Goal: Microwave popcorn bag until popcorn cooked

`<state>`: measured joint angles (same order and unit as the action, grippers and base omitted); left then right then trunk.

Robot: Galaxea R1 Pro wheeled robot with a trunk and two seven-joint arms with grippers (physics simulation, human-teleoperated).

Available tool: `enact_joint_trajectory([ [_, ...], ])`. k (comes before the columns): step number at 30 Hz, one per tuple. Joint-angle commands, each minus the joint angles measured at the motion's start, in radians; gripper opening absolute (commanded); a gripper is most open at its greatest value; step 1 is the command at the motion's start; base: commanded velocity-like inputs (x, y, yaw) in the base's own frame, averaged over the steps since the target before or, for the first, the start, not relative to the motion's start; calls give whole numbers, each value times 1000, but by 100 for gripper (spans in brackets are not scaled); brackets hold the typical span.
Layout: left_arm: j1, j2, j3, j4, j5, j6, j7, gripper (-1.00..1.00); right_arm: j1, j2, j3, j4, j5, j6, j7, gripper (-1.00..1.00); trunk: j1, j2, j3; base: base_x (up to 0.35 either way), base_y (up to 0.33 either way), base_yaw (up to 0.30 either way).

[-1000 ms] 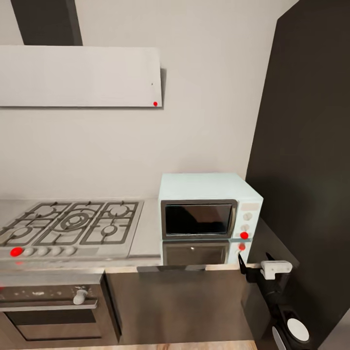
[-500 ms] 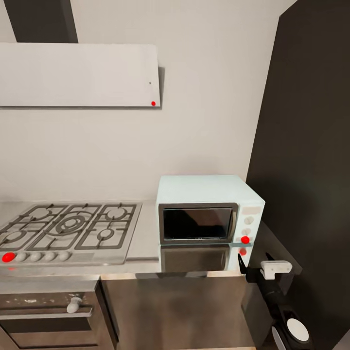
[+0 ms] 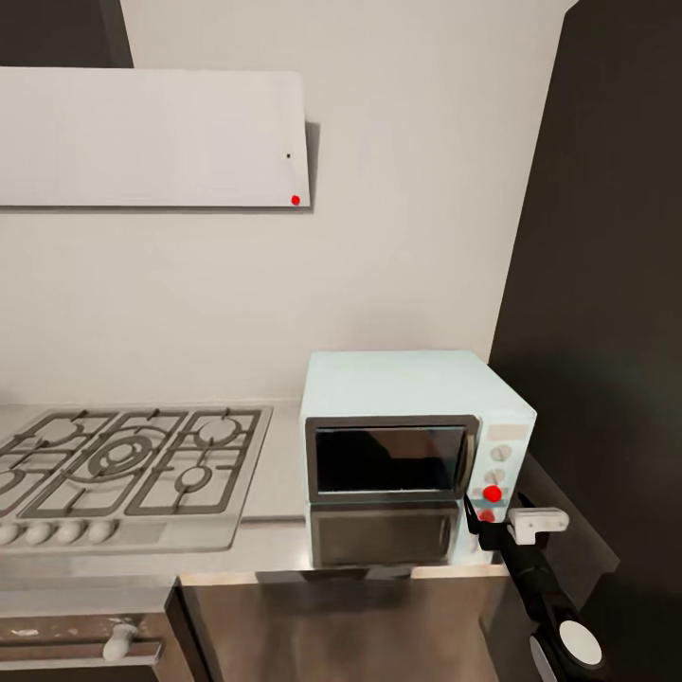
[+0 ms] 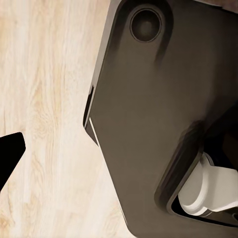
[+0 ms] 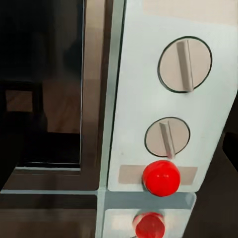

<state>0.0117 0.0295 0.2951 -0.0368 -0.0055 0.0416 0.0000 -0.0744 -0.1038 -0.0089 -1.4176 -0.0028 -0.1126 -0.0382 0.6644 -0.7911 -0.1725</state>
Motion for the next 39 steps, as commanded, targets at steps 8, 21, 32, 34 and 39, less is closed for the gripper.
enact_joint_trajectory([
  [8, 1, -2, 4, -3, -1, 4, -1, 100, -1, 1, 2, 0, -1, -28, -5, 100, 0, -1, -1, 99, 80, 0],
  [21, 1, -3, 3, -4, -1, 4, 0, 100, 0, 1, 3, 0, -1, -116, -6, 100, 0, -1, -1, 9, 7, 0],
  [32, 1, -3, 2, -4, -1, 4, 0, 100, -1, 1, 3, 0, -1, -104, -4, 100, 0, -1, -1, 21, 0, 0],
  [34, 1, -3, 2, -4, -1, 4, 0, 100, -1, 1, 3, 0, 0, -98, -3, 100, 0, -1, -1, 4, 0, 0],
  [39, 1, -3, 4, -5, -1, 4, 0, 100, -1, 1, 3, 0, -2, -16, -2, 100, 0, -1, -1, 73, 0, 0],
])
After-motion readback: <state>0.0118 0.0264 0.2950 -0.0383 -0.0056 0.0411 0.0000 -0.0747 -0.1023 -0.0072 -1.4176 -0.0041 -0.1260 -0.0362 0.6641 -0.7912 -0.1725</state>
